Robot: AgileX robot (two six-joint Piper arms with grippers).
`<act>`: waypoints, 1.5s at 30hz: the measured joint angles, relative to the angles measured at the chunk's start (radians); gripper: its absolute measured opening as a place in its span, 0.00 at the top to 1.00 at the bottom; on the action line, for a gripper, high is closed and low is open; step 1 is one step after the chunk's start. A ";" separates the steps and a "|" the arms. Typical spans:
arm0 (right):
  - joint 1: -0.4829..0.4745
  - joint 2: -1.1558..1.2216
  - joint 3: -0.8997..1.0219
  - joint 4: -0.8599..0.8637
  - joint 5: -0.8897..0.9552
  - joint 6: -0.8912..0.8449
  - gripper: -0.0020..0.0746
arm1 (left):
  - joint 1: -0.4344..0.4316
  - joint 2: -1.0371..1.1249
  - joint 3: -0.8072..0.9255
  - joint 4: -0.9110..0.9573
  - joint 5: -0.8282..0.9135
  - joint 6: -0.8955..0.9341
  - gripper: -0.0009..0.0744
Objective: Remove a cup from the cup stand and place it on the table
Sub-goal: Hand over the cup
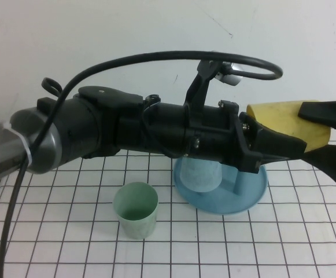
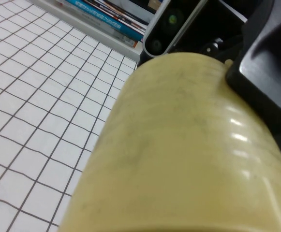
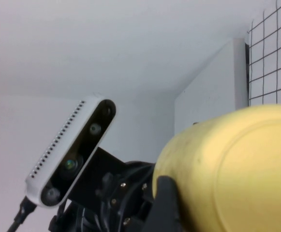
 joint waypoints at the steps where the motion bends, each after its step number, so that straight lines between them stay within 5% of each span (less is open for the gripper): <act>1: 0.000 0.000 0.000 0.002 0.000 -0.006 0.22 | 0.000 0.000 0.000 0.000 0.002 0.002 0.91; 21: 0.000 0.007 0.000 0.009 -0.004 -0.239 0.22 | 0.000 0.005 0.000 0.010 -0.006 0.053 0.91; 25: 0.002 0.007 0.000 -0.028 0.001 -0.288 0.11 | 0.000 0.005 0.000 0.003 -0.009 0.041 0.93; 32: -0.002 0.007 0.000 -0.041 0.003 -0.306 0.07 | 0.000 0.005 0.000 0.000 -0.002 0.033 0.95; 45: -0.139 -0.100 0.000 -0.047 0.005 -0.311 0.07 | 0.000 0.005 0.000 0.079 0.022 -0.058 0.96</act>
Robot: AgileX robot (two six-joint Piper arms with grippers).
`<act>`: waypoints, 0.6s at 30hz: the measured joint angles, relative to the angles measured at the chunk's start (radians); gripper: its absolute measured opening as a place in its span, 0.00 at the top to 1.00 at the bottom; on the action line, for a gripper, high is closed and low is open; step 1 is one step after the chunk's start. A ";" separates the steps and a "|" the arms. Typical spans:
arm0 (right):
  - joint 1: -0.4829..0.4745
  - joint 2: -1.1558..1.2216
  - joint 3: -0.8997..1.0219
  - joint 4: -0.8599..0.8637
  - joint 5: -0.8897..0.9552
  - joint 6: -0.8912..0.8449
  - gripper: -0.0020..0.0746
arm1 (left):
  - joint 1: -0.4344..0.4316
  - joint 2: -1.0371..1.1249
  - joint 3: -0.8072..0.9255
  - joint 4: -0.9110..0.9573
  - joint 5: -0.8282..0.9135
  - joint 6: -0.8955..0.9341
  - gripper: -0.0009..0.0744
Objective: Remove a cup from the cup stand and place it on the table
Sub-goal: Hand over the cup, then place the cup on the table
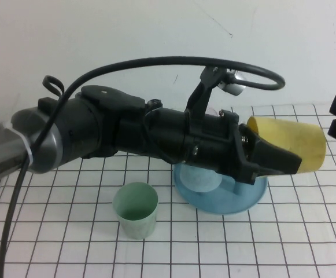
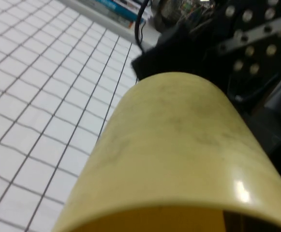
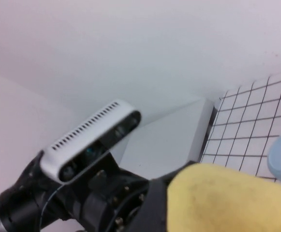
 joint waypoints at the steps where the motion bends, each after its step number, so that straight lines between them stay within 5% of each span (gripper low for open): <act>1: -0.008 -0.014 0.000 0.000 0.000 0.000 0.07 | 0.000 -0.006 0.000 0.033 0.000 -0.017 0.96; 4: -0.025 -0.051 0.000 -0.025 0.004 0.000 0.07 | -0.002 -0.053 0.000 0.225 -0.010 -0.131 0.96; 9: -0.032 -0.079 0.000 -0.084 0.008 0.000 0.07 | -0.053 -0.208 -0.018 0.816 -0.026 -0.568 0.96; 12: -0.032 -0.081 0.000 -0.115 0.009 0.000 0.07 | -0.129 -0.252 -0.076 1.190 0.096 -0.838 0.96; 18: -0.032 -0.081 0.000 -0.168 0.012 0.000 0.07 | -0.313 -0.208 -0.120 1.580 0.235 -1.098 0.96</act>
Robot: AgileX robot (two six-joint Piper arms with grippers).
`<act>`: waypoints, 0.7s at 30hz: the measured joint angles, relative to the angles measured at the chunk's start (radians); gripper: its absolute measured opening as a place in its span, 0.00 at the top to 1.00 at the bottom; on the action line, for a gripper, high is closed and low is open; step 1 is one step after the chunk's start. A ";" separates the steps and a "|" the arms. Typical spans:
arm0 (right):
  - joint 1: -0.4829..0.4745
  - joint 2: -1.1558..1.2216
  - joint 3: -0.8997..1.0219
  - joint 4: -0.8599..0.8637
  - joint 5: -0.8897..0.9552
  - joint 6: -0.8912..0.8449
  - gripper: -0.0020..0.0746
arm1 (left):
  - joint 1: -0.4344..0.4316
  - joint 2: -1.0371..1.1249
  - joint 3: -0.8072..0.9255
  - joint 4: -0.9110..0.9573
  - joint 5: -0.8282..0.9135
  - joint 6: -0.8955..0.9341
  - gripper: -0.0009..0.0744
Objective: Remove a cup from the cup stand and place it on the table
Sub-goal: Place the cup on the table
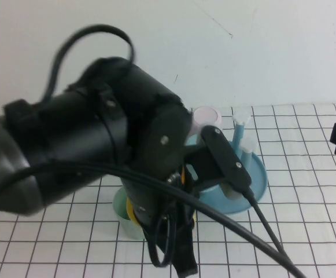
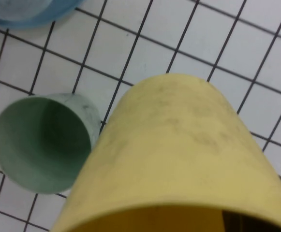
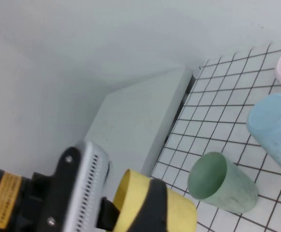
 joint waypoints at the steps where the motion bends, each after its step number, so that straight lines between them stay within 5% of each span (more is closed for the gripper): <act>1: 0.000 0.000 0.000 -0.008 0.000 0.000 0.07 | -0.018 0.017 0.000 0.024 0.002 -0.011 0.96; 21: 0.000 0.000 0.000 -0.071 -0.009 0.000 0.07 | -0.063 0.363 0.000 0.133 -0.045 -0.040 0.96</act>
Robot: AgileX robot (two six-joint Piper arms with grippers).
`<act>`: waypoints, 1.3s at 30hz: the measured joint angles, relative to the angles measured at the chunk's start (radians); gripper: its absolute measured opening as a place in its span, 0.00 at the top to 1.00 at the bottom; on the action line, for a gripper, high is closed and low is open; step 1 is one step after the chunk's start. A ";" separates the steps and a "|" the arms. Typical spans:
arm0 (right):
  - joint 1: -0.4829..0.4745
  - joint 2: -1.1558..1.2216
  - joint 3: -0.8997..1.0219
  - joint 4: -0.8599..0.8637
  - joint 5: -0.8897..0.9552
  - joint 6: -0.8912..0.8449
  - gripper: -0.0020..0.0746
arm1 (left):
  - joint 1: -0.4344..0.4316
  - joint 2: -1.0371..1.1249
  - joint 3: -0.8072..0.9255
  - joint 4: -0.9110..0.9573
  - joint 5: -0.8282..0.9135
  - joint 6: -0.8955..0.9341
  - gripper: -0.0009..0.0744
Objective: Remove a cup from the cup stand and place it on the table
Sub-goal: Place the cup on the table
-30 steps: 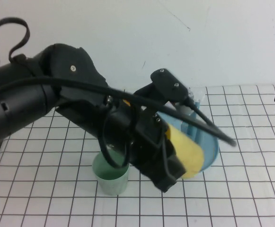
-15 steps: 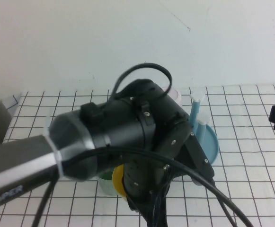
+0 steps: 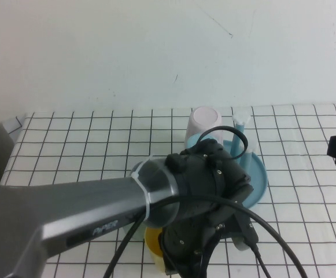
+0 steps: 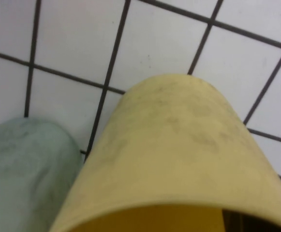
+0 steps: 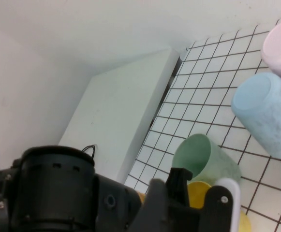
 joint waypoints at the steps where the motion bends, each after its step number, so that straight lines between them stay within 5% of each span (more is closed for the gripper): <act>1: 0.000 0.000 0.000 0.000 -0.004 0.000 0.07 | 0.000 0.010 0.000 0.000 -0.009 0.000 0.96; 10: -0.002 0.000 0.000 -0.002 -0.008 0.000 0.07 | 0.006 0.036 -0.001 -0.016 -0.044 0.007 0.94; 17: -0.002 0.000 0.000 -0.002 -0.006 0.000 0.07 | 0.010 0.034 -0.007 -0.022 -0.046 0.010 0.57; 20: -0.002 0.000 0.000 -0.002 0.004 0.000 0.07 | 0.010 0.012 -0.018 -0.027 -0.046 -0.001 0.53; 28: -0.002 0.000 0.000 0.010 0.010 -0.008 0.07 | -0.039 -0.209 -0.066 -0.027 -0.026 -0.095 0.67; 33: -0.002 -0.021 0.000 0.028 0.010 -0.028 0.07 | -0.065 -0.425 -0.056 -0.054 -0.033 -0.196 0.90; 39: -0.002 -0.114 0.000 0.024 0.013 -0.036 0.07 | -0.069 -0.705 0.107 -0.115 -0.236 -0.258 0.98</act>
